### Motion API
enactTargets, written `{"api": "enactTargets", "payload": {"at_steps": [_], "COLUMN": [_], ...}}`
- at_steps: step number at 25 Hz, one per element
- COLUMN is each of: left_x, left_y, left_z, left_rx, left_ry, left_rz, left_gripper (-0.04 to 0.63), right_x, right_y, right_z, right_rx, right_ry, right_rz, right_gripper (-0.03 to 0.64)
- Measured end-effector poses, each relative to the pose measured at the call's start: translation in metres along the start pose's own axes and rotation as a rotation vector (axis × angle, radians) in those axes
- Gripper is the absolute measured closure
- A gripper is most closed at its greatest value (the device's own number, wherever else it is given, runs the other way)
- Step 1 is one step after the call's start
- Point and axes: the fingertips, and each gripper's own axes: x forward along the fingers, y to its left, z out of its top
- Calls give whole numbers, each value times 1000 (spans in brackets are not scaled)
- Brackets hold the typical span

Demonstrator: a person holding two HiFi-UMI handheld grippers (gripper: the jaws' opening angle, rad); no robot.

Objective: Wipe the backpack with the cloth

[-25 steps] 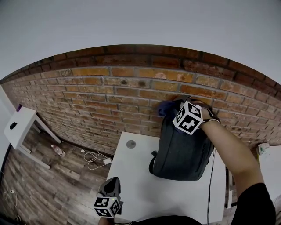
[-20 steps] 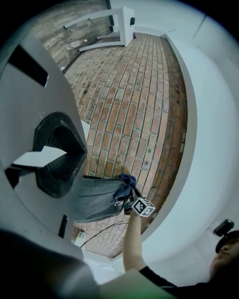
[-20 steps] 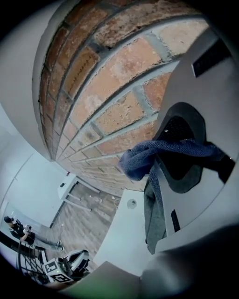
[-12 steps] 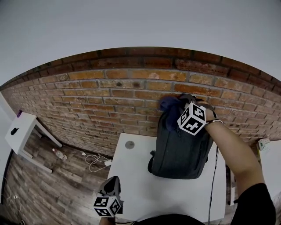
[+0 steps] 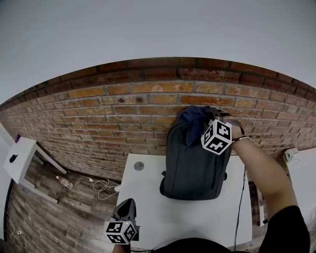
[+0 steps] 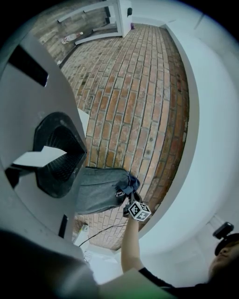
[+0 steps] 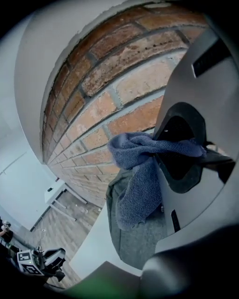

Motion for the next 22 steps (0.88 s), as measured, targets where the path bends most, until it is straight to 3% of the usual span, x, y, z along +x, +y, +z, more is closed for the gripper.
{"api": "enactTargets", "payload": {"at_steps": [15, 22], "left_x": [-1, 0], "left_y": [-19, -24], "left_z": [6, 7], "left_rx": [48, 72], "left_ry": [5, 15], "left_rz": [-31, -34], "left_gripper": [598, 598], "right_x": [-31, -38], "right_y": [-9, -9], "right_z": [-105, -135], "right_rx": [126, 238], "right_ry": [117, 139], "right_rz": [-76, -99], "right_gripper": [577, 577]}}
